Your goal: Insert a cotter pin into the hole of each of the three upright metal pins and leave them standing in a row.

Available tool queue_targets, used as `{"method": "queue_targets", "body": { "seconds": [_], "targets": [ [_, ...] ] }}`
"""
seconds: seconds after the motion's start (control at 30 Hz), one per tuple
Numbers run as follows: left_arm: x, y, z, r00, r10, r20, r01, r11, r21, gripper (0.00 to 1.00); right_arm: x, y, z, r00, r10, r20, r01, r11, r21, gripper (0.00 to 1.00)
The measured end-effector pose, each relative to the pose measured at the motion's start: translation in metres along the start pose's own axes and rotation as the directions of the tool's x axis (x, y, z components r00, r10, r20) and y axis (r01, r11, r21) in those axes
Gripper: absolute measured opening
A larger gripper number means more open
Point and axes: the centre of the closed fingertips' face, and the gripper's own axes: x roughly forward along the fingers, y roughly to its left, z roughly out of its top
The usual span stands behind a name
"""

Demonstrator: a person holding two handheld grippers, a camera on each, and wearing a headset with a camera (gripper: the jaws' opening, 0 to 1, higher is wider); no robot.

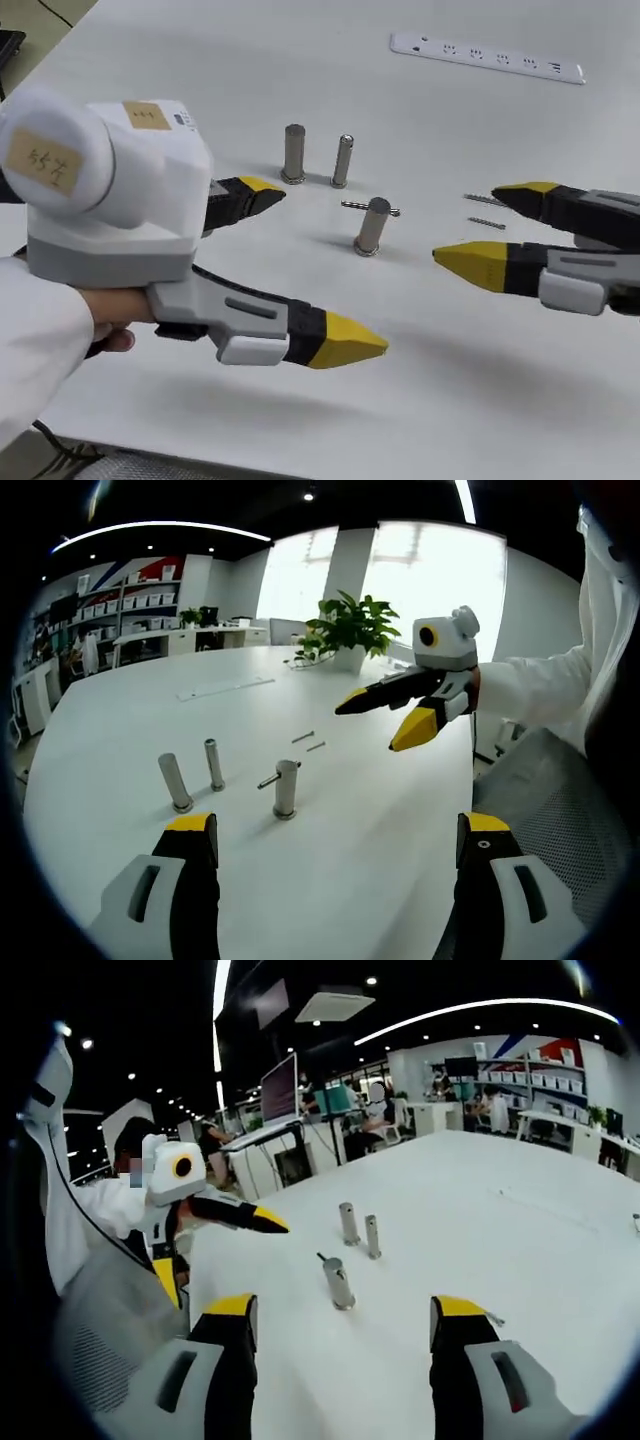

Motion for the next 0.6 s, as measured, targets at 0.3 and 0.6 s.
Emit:
{"method": "queue_targets", "body": {
  "seconds": [0.3, 0.6],
  "targets": [
    [-0.002, 0.004, 0.001, 0.9999, 0.013, 0.004, -0.013, 1.000, -0.018, 0.99, -0.034, -0.002, -0.016, 0.9958, -0.090, 0.015, 0.088, 0.991, 0.101, 0.85],
    [-0.010, 0.005, 0.006, 0.9989, 0.034, 0.031, -0.033, 0.999, -0.041, 0.99, -0.063, -0.002, -0.028, 0.9895, -0.144, 0.013, 0.139, 0.974, 0.179, 0.94]
  ]
}}
